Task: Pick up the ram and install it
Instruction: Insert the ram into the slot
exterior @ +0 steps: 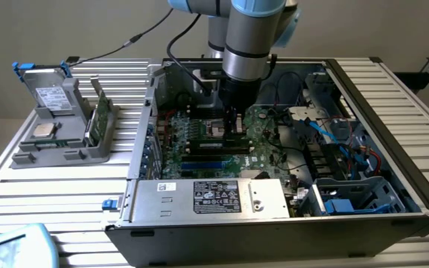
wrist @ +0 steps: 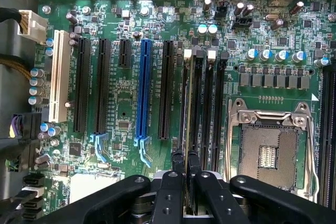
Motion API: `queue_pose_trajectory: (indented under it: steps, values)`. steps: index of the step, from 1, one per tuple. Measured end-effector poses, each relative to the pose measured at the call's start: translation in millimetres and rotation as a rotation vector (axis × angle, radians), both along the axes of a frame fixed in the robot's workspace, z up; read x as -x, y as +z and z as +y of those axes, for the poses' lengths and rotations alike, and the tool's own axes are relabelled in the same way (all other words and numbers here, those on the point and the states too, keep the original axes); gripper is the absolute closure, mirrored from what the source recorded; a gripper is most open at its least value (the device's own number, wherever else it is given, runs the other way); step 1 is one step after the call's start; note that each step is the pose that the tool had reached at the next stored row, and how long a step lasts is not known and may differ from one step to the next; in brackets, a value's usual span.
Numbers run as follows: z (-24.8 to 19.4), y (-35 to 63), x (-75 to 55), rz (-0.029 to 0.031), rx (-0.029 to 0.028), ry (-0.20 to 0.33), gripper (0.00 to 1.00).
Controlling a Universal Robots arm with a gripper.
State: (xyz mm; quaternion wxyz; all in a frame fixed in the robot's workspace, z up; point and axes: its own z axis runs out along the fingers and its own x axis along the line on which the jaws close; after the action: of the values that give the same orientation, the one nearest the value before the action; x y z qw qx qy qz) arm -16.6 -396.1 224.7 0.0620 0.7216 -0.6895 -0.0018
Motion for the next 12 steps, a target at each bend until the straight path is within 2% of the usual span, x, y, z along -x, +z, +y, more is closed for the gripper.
queue_pose_trajectory:
  steps: [6, 12]
  values:
    - [0.0, 0.0, -0.2, 0.0014, 0.0064, 0.000, 0.86]
    - [0.6, -0.3, -0.6, 0.0025, 0.0078, 0.000, 0.86]
